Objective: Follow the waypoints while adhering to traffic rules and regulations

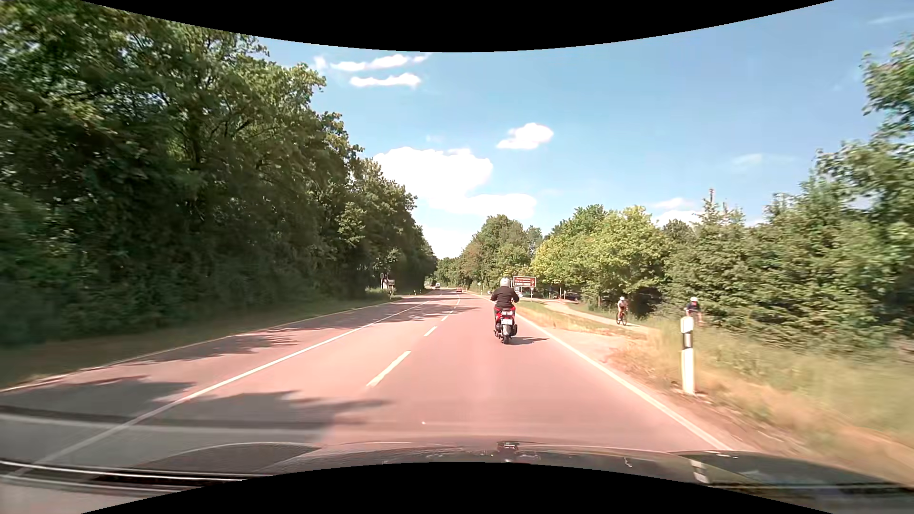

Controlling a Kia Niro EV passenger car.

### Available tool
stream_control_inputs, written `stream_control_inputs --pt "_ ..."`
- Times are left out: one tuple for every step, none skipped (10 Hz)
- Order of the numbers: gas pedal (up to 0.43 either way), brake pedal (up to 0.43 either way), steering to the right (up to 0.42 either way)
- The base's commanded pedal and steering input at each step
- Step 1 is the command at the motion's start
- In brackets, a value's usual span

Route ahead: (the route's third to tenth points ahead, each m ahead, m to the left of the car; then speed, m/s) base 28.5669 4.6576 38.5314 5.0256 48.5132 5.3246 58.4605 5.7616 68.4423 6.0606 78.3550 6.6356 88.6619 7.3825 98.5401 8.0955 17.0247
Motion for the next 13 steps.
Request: stream_control_inputs --pt "0.177 0.012 -0.002" --pt "0.177 0.012 -0.001" --pt "0.189 0.012 0.001" --pt "0.197 0.012 0.000" --pt "0.220 0.012 0.000" --pt "0.220 0.012 0.000" --pt "0.228 0.012 0.000" --pt "0.228 0.012 0.000" --pt "0.228 0.012 0.000" --pt "0.228 0.012 -0.001" --pt "0.228 0.012 -0.001" --pt "0.228 0.012 -0.001" --pt "0.228 0.012 -0.001"
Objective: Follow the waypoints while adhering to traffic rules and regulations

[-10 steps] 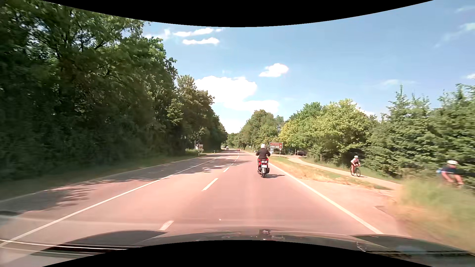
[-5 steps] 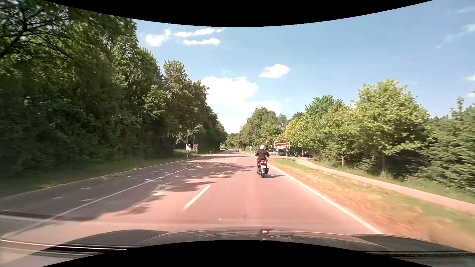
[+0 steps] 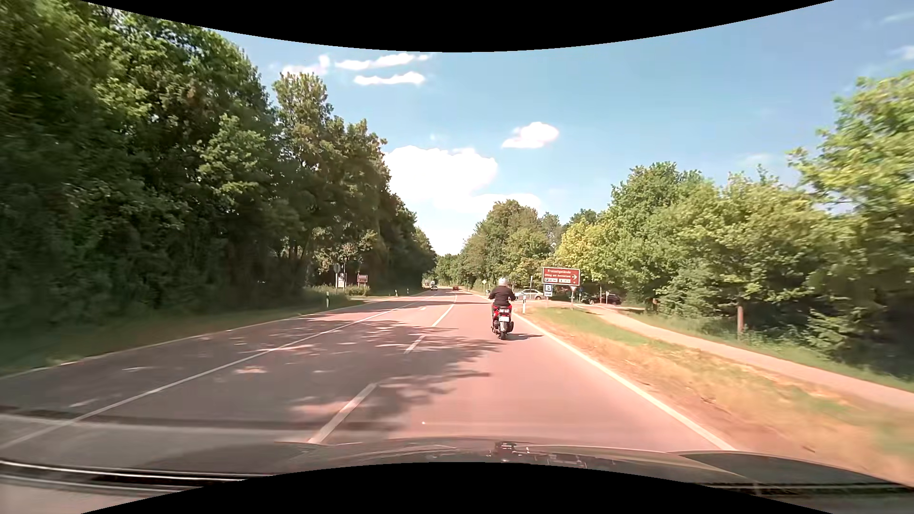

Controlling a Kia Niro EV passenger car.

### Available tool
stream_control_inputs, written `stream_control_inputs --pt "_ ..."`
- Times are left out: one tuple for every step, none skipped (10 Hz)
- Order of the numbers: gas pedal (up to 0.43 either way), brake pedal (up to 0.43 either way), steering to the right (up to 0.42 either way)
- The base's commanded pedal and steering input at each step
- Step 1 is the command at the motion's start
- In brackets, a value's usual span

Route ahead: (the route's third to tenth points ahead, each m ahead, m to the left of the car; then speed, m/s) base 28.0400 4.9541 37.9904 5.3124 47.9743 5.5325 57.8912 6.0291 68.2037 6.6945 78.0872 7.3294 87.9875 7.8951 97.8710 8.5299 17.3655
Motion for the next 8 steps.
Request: stream_control_inputs --pt "0.228 0.012 -0.001" --pt "0.228 0.012 -0.001" --pt "0.228 0.012 -0.001" --pt "0.228 0.012 -0.001" --pt "0.228 0.012 -0.001" --pt "0.228 0.012 -0.001" --pt "0.228 0.012 -0.001" --pt "0.228 0.012 -0.001"
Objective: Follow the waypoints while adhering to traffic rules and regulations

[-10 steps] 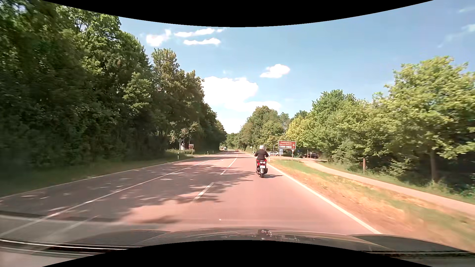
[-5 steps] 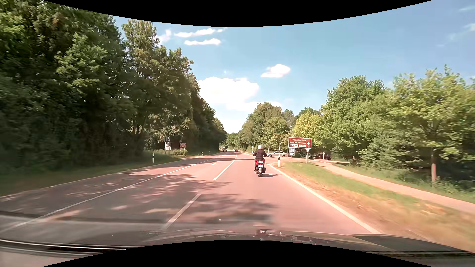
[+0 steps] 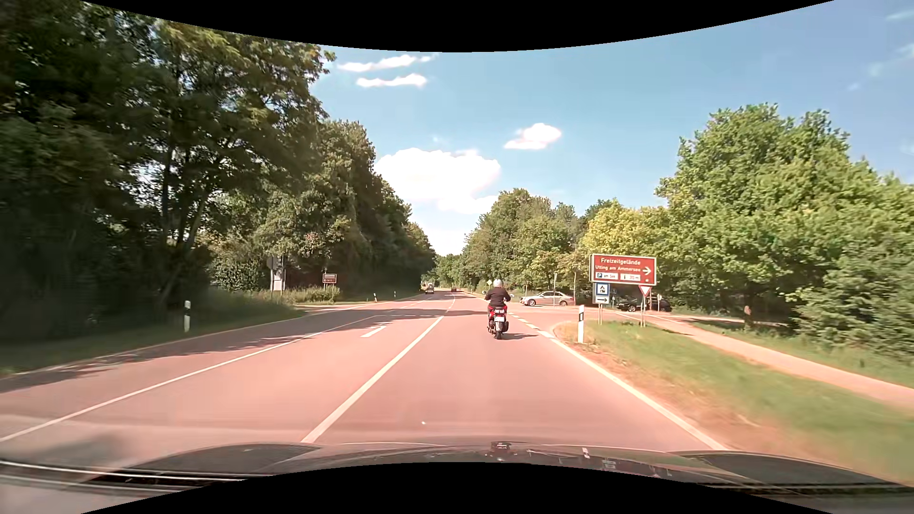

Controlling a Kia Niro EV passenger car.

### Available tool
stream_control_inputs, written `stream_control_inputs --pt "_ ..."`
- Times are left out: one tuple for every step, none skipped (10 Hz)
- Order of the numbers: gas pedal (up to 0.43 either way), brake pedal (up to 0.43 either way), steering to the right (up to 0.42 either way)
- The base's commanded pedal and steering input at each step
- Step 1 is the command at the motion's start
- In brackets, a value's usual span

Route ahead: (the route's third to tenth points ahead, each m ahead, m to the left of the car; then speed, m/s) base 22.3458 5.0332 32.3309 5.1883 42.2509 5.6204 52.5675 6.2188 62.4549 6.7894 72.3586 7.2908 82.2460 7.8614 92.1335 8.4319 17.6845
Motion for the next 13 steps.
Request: stream_control_inputs --pt "0.228 0.012 -0.002" --pt "0.228 0.012 -0.003" --pt "0.228 0.012 -0.003" --pt "0.228 0.012 -0.003" --pt "0.228 0.012 -0.003" --pt "0.240 0.012 -0.003" --pt "0.240 0.006 -0.003" --pt "0.240 0.012 -0.003" --pt "0.240 0.006 -0.003" --pt "0.240 0.006 -0.003" --pt "0.240 0.012 -0.003" --pt "0.240 0.012 -0.004" --pt "0.240 0.012 -0.004"
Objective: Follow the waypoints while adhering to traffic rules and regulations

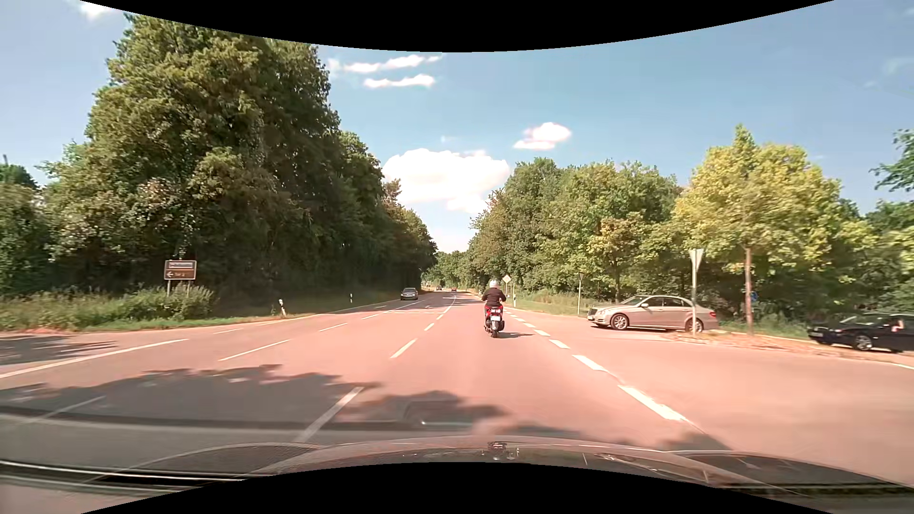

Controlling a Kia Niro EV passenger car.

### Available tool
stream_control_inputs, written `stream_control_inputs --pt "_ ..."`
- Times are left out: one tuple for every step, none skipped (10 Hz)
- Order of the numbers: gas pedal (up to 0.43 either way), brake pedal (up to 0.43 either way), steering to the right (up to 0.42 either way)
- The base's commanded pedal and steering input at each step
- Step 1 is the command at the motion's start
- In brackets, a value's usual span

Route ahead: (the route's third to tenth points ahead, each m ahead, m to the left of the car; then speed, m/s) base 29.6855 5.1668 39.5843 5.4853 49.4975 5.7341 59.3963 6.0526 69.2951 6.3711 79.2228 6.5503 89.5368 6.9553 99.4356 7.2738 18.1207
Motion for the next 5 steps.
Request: stream_control_inputs --pt "0.240 0.012 -0.003" --pt "0.240 0.012 -0.004" --pt "0.240 0.012 -0.003" --pt "0.240 0.012 -0.004" --pt "0.240 0.006 -0.004"
